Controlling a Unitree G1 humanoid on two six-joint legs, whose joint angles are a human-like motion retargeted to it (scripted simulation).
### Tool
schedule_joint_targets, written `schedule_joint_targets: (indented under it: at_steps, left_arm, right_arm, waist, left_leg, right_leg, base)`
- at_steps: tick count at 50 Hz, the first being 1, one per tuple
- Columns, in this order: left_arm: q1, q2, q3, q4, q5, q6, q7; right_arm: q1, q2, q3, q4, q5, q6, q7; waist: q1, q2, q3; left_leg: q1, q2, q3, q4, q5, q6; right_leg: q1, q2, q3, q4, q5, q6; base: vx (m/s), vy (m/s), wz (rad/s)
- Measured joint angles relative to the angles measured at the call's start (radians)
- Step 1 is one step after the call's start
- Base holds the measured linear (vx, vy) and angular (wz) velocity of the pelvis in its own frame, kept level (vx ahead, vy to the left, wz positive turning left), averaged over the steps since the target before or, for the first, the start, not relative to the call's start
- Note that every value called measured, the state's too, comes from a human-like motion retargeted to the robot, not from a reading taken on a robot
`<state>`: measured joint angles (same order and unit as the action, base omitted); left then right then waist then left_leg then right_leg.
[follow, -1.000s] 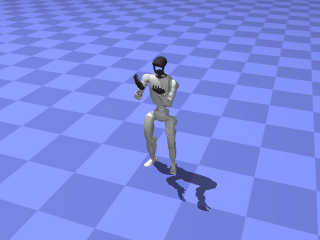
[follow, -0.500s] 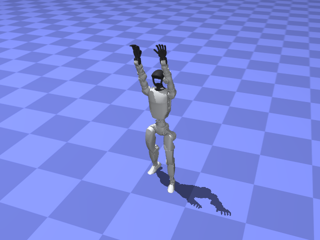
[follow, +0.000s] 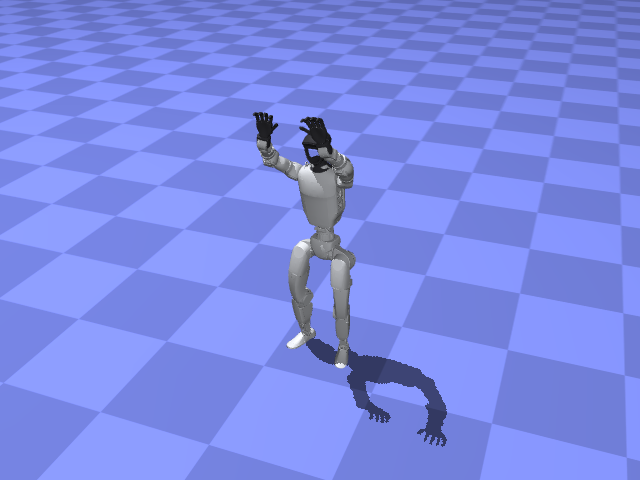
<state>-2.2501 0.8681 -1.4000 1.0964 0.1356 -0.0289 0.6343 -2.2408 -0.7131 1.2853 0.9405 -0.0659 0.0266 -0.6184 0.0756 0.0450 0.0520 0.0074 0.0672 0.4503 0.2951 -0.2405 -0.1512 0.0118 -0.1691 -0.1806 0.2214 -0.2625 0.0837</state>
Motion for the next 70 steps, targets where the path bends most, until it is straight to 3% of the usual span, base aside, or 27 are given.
schedule_joint_targets:
  at_steps: [2,5,8,10,12,15,17,20,25,30,35,40,43,46,52,55,60,61,65,70]
  left_arm:
    - [0.017,0.022,0.012,-0.045,-0.109,-0.005,-0.011]
    - [0.134,0.066,0.155,-0.154,-0.245,-0.026,-0.02]
    - [0.413,0.108,0.413,-0.331,-0.396,-0.06,-0.021]
    - [0.581,0.09,0.602,-0.438,-0.49,-0.102,-0.019]
    - [0.853,0.021,0.834,-0.543,-0.557,-0.141,-0.051]
    - [1.257,-0.196,1.132,-0.611,-0.742,-0.195,-0.161]
    - [1.451,-0.37,1.262,-0.548,-0.942,-0.173,-0.251]
    - [1.688,-0.582,1.402,-0.403,-1.147,-0.124,-0.283]
    - [2.059,-0.819,1.533,-0.364,-1.576,-0.236,-0.248]
    - [2.33,-0.874,1.539,-0.389,-1.589,-0.288,-0.238]
    - [2.375,-0.869,1.541,-0.446,-1.653,-0.304,-0.242]
    - [2.197,-0.83,1.609,-0.541,-1.695,-0.416,-0.169]
    - [2.046,-0.765,1.592,-0.694,-1.553,-0.498,-0.127]
    - [1.878,-0.65,1.535,-0.865,-1.185,-0.501,-0.035]
    - [1.551,-0.398,1.293,-1.045,-0.34,-0.219,0.158]
    - [1.512,-0.328,1.106,-1.07,-0.131,-0.126,0.047]
    - [1.627,-0.29,0.948,-1.0,0.042,-0.044,-0.362]
    - [1.66,-0.293,0.954,-0.976,0.052,-0.037,-0.382]
    - [1.722,-0.303,1.069,-0.958,0.07,-0.031,-0.295]
    - [1.57,-0.336,1.206,-1.077,0.064,0.014,-0.159]
  right_arm:
    - [0.082,-0.021,-0.12,-0.077,0.047,-0.007,-0.002]
    - [0.272,-0.028,-0.311,-0.219,0.113,-0.027,-0.033]
    - [0.602,0.035,-0.569,-0.403,0.219,-0.071,-0.04]
    - [0.787,0.093,-0.716,-0.497,0.311,-0.11,-0.011]
    - [1.035,0.183,-0.837,-0.57,0.397,-0.142,0.055]
    - [1.385,0.33,-0.938,-0.576,0.55,-0.136,0.196]
    - [1.561,0.416,-0.968,-0.514,0.628,-0.082,0.261]
    - [1.787,0.514,-0.997,-0.45,0.63,-0.04,0.24]
    - [2.063,0.58,-1.056,-0.506,0.635,-0.064,0.181]
    - [2.22,0.53,-1.072,-0.555,0.572,-0.076,0.162]
    - [2.27,0.562,-1.121,-0.513,0.827,-0.123,0.157]
    - [2.227,0.613,-1.168,-0.46,0.975,-0.17,0.09]
    - [2.178,0.618,-1.155,-0.492,0.933,-0.198,0.09]
    - [2.126,0.612,-1.128,-0.542,0.911,-0.229,0.133]
    - [2.011,0.573,-1.05,-0.608,0.77,-0.24,0.192]
    - [1.966,0.574,-1.03,-0.633,0.73,-0.233,0.209]
    - [1.921,0.579,-1.034,-0.688,0.657,-0.191,0.279]
    - [1.927,0.576,-1.037,-0.701,0.645,-0.188,0.286]
    - [1.975,0.555,-1.063,-0.735,0.619,-0.187,0.275]
    - [2.049,0.549,-1.127,-0.709,0.649,-0.168,0.259]
  waist:
    - [-0.008,-0.028,0.014]
    - [-0.007,-0.048,0.024]
    - [-0.02,-0.063,-0.001]
    - [-0.016,-0.079,0.045]
    - [-0.022,-0.08,0.057]
    - [-0.025,-0.078,0.081]
    - [-0.021,-0.084,0.12]
    - [-0.014,-0.099,0.191]
    - [0.006,-0.135,0.314]
    - [0.059,-0.145,0.374]
    - [0.105,-0.107,0.349]
    - [0.109,-0.082,0.256]
    - [0.107,-0.085,0.199]
    - [0.105,-0.081,0.152]
    - [0.066,-0.032,0.108]
    - [0.01,0.007,0.104]
    - [-0.096,0.047,0.129]
    - [-0.109,0.048,0.135]
    - [-0.121,0.046,0.163]
    - [-0.09,0.024,0.169]
  left_leg:
    - [0.004,0.0,0.007,-0.013,0.002,-0.006]
    - [0.012,0.002,0.018,-0.039,0.003,-0.011]
    - [0.018,0.004,0.023,-0.074,-0.003,-0.006]
    - [0.03,0.003,0.026,-0.1,-0.007,-0.004]
    - [0.026,0.015,0.018,-0.092,-0.024,0.001]
    - [0.016,0.022,0.008,-0.091,-0.034,0.009]
    - [0.013,0.018,0.006,-0.104,-0.028,0.013]
    - [0.005,0.015,0.011,-0.116,-0.017,0.01]
    - [-0.006,0.027,0.045,-0.124,0.005,-0.019]
    - [-0.009,0.063,0.093,-0.131,0.022,-0.03]
    - [-0.018,0.098,0.095,-0.13,0.031,-0.026]
    - [-0.04,0.099,0.045,-0.113,0.033,-0.027]
    - [-0.057,0.089,0.021,-0.093,0.032,-0.033]
    - [-0.072,0.09,0.009,-0.07,0.034,-0.042]
    - [-0.087,0.116,-0.011,-0.053,0.063,-0.031]
    - [-0.086,0.125,-0.031,-0.073,0.084,-0.015]
    - [-0.046,0.108,-0.037,-0.193,0.146,0.01]
    - [-0.044,0.108,-0.03,-0.199,0.149,0.009]
    - [-0.035,0.107,0.015,-0.197,0.155,0.003]
    - [-0.03,0.094,0.048,-0.14,0.142,0.011]
  right_leg:
    - [0.005,0.003,0.006,-0.019,0.004,-0.002]
    - [0.011,0.013,0.024,-0.049,0.012,-0.001]
    - [0.013,0.028,0.033,-0.086,0.02,-0.004]
    - [0.021,0.038,0.036,-0.112,0.024,-0.007]
    - [0.034,0.05,0.028,-0.137,0.028,-0.012]
    - [0.043,0.06,0.014,-0.167,0.037,-0.011]
    - [0.042,0.061,0.012,-0.182,0.043,-0.004]
    - [0.037,0.063,0.019,-0.201,0.05,0.015]
    - [0.019,0.072,0.026,-0.226,0.055,0.042]
    - [0.017,0.07,-0.106,-0.219,0.028,0.04]
    - [0.045,0.048,-0.174,-0.161,-0.017,-0.013]
    - [0.071,0.029,0.01,-0.109,-0.054,-0.041]
    - [0.085,0.015,0.094,-0.111,-0.062,-0.018]
    - [0.093,0.006,0.115,-0.121,-0.065,-0.002]
    - [0.102,0.025,0.082,-0.13,-0.059,-0.022]
    - [0.111,0.045,0.061,-0.141,-0.048,-0.032]
    - [0.12,0.059,0.047,-0.159,-0.036,-0.022]
    - [0.12,0.059,0.047,-0.162,-0.034,-0.019]
    - [0.118,0.053,0.053,-0.173,-0.025,-0.01]
    - [0.116,0.033,0.044,-0.192,-0.008,-0.003]
  base:
    - [-0.05,-0.08,-0.25]
    - [-0.06,-0.09,-0.27]
    - [-0.08,-0.09,-0.18]
    - [-0.11,-0.09,-0.07]
    - [-0.1,-0.07,0.14]
    - [-0.1,-0.05,0.18]
    - [-0.11,-0.03,0.06]
    - [-0.1,-0.02,-0.08]
    - [-0.09,-0.02,-0.36]
    - [-0.08,-0.04,-0.51]
    - [-0.04,-0.05,-0.04]
    - [-0.01,-0.09,0.48]
    - [-0.04,-0.15,0.4]
    - [-0.07,-0.2,0.18]
    - [-0.11,-0.22,0.12]
    - [-0.13,-0.2,0.29]
    - [-0.14,-0.17,0.19]
    - [-0.12,-0.16,0.04]
    - [-0.12,-0.15,-0.09]
    - [-0.1,-0.12,0.08]
